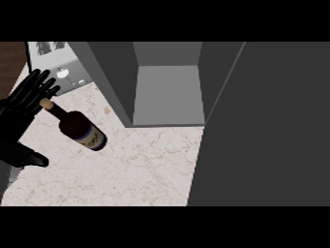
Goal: Pick up the wine, place it into the cabinet and close the cabinet
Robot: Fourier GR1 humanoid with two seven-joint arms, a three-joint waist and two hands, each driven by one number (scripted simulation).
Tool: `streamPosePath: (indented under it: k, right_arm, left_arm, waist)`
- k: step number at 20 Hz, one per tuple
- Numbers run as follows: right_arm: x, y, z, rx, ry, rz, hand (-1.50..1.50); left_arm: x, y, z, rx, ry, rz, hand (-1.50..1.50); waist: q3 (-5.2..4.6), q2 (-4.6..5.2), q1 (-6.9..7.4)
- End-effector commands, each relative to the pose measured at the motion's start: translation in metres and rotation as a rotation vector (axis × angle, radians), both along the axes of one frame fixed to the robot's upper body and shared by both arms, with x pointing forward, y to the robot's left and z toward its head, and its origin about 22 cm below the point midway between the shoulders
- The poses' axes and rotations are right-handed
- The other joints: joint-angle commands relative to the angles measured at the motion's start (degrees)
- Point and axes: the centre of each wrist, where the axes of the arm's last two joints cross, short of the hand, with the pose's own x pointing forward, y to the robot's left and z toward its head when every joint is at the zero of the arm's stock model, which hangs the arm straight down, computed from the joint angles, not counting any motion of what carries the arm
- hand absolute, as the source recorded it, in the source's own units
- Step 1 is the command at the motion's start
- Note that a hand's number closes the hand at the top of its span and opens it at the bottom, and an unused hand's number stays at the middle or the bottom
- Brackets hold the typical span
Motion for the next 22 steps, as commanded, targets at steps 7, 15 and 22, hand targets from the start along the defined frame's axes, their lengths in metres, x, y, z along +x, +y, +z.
streamPosePath:
  k: [7, 15, 22]
  right_arm:
    - [-0.043, -0.017, 0.016, 0.028, -0.085, -0.056, -1.50]
    - [-0.045, -0.013, 0.015, 0.026, -0.073, -0.036, -1.50]
    - [-0.037, -0.013, 0.020, 0.003, -0.104, -0.026, -1.50]
  left_arm:
    - [0.004, 0.018, -0.043, 0.038, 0.042, 0.015, -1.50]
    - [-0.005, 0.010, -0.089, 0.042, 0.078, -0.003, -1.50]
    - [0.014, 0.020, -0.111, 0.035, 0.089, 0.038, -1.50]
  waist:
    - [0.05, 0.01, -0.07]
    - [0.01, -0.04, -0.02]
    - [-0.06, 0.26, -0.36]
